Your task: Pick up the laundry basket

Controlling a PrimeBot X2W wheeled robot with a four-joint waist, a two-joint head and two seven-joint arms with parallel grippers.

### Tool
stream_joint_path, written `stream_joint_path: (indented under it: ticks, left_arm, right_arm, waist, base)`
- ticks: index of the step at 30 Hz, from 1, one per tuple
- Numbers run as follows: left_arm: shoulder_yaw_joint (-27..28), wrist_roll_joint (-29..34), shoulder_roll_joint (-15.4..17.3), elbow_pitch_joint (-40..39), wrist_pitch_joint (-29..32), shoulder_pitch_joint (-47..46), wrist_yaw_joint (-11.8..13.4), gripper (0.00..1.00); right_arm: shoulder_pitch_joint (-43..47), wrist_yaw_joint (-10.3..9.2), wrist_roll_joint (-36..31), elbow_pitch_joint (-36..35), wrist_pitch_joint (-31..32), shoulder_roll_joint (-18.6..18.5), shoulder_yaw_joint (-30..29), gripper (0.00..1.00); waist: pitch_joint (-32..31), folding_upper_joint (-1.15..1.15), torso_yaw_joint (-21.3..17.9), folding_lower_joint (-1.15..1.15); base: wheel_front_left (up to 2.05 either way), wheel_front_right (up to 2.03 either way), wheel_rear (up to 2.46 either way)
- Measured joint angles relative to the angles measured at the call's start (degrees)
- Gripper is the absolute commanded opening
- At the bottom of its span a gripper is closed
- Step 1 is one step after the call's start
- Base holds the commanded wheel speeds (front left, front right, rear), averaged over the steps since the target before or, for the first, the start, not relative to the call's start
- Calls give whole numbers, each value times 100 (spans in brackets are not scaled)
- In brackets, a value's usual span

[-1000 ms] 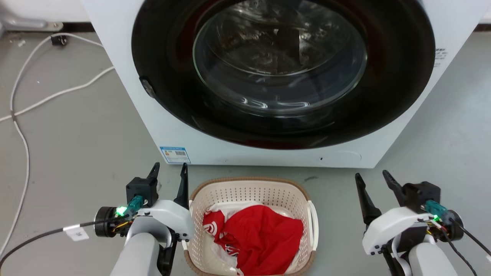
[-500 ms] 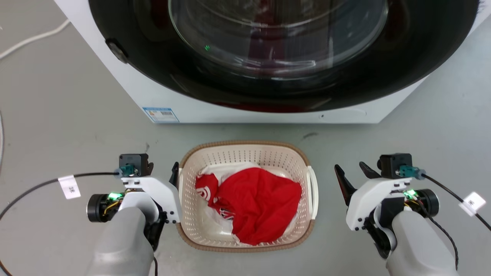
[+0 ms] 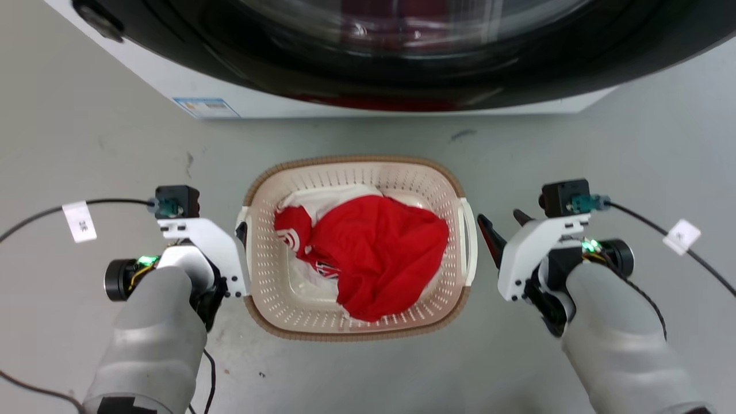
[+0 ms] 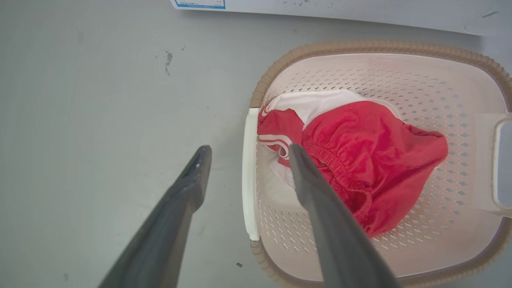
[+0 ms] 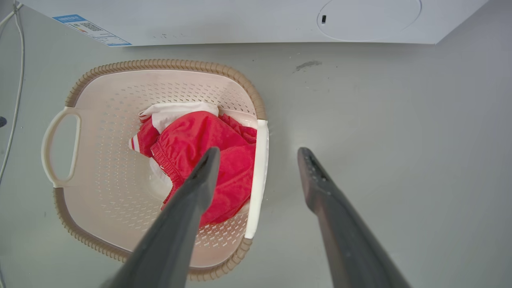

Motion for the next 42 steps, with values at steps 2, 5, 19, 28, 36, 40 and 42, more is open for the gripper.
stream_joint_path:
  ticks: [2, 5, 19, 28, 36, 40, 42]
  left_arm:
    - [-88, -79, 24, 15, 101, -90, -1, 100]
    - [-196, -209, 115, 33, 256, -179, -1, 100]
    - [-691, -749, 464, -52, 520, -619, -2, 100]
    - [-948, -954, 509, -31, 581, -878, -2, 100]
    - [-1040, -1111, 521, 105, 666, -1079, -11, 100]
    - [-1056, -1221, 491, 163, 767, -1139, -11, 0]
    - [-1091, -1276, 457, 174, 869, -1157, -16, 0]
  right_arm:
    - [-183, 0, 140, 143, 0, 2, 143, 100]
    - [-419, 0, 345, 321, 14, 1, 378, 100]
    - [-1232, 0, 1201, 683, 111, 1, 1417, 100]
    - [-1599, 0, 1494, 937, 81, 1, 1845, 100]
    - [-1820, 0, 1737, 1083, 137, 2, 2114, 100]
    - [-1873, 0, 1922, 1082, 204, 2, 2235, 3]
    - [-1883, 0, 1975, 1091, 216, 2, 2301, 0]
  waist:
    - [154, 0, -28, 0]
    - [367, 0, -78, 0]
    - [1233, 0, -197, 0]
    - [1679, 0, -178, 0]
    - [1954, 0, -135, 0]
    - [2029, 0, -127, 0]
    - [2052, 0, -118, -1]
  base:
    - [0, 0, 0]
    - [0, 0, 0]
    - [0, 0, 0]
    - [0, 0, 0]
    - [0, 0, 0]
    - [0, 0, 0]
    - [0, 0, 0]
